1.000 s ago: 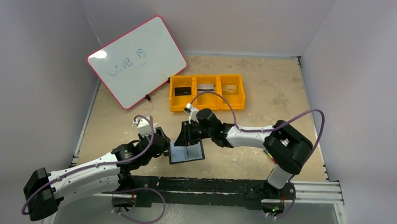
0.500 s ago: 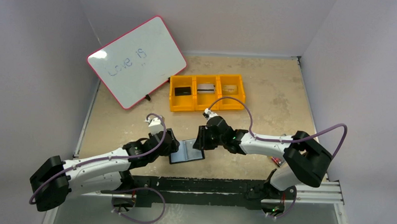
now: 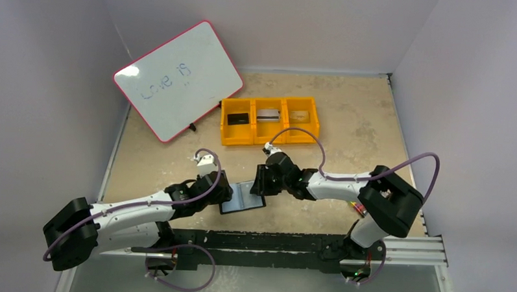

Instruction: Take the credit cards out of the card holder

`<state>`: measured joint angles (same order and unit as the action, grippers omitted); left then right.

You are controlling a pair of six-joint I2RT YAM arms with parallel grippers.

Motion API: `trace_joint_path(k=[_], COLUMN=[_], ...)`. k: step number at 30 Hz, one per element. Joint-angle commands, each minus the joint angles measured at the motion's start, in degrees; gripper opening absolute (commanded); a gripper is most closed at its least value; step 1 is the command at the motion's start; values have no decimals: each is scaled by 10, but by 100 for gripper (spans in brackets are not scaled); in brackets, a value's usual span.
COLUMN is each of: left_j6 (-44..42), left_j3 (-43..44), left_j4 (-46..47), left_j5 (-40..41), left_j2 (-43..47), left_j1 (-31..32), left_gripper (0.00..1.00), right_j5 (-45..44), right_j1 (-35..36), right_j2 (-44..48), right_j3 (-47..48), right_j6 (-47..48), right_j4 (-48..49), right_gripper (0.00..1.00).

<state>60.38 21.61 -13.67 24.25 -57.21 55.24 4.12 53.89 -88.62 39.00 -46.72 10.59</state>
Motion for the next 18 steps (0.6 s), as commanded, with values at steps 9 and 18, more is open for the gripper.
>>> trace_joint_path(k=[9, 18], left_j6=[-17, -15], left_j3=[2, 1], left_j4=[48, 45], left_j5=[-23, -18], left_j2=[-26, -19], left_j1=[0, -1], left_gripper=[34, 32], right_j5=[12, 50], right_j1=[-1, -1], right_j2=[-21, -1], right_j3=[33, 36], right_j6=[4, 6], right_j4=[41, 67], right_gripper=[22, 20])
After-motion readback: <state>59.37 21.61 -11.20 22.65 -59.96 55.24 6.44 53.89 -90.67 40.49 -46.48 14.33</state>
